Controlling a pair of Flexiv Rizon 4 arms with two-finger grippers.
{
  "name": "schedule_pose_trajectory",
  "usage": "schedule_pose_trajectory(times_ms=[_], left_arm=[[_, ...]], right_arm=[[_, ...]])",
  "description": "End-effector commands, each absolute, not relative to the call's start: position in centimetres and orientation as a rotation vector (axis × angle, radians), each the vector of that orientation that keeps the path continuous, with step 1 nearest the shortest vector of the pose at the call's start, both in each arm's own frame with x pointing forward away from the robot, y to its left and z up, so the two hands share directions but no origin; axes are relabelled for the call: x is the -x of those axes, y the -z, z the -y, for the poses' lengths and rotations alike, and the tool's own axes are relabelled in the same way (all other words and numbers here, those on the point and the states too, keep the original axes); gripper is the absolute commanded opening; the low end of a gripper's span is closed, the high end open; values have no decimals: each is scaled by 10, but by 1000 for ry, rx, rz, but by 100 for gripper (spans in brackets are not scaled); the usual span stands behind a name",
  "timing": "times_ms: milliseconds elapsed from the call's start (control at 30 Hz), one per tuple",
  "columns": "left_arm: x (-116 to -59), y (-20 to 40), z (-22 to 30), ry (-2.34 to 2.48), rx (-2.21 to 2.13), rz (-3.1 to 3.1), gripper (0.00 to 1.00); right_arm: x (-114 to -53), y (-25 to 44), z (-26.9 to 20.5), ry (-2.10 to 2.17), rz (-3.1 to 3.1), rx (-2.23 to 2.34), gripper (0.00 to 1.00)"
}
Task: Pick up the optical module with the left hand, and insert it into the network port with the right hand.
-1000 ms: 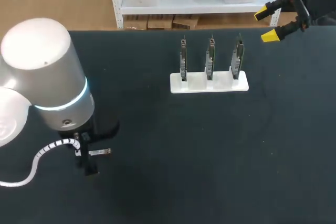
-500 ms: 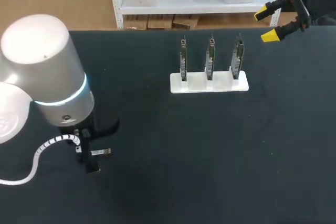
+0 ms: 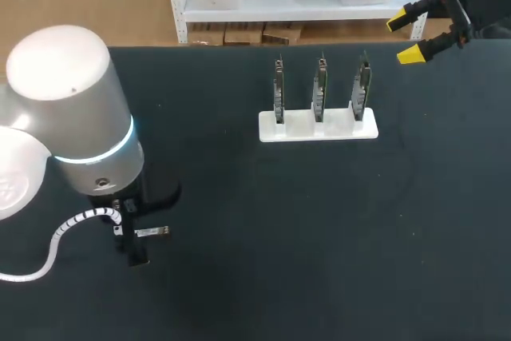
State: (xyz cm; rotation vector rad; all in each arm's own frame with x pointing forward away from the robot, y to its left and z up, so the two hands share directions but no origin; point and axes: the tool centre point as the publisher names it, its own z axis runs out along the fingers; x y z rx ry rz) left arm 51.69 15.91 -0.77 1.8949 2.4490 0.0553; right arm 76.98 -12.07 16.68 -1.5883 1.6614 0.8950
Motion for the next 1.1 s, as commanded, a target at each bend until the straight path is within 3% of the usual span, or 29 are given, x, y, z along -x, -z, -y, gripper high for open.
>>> schedule_pose_trajectory(times_ms=[33,1100], left_arm=[[-519,11,-158,-46,-1899,-2442,100],[-522,15,-155,-50,-1925,-2454,100]], right_arm=[[-769,-167,120,-891,-1661,1586,100],[-769,-167,120,-891,-1661,1586,100]])
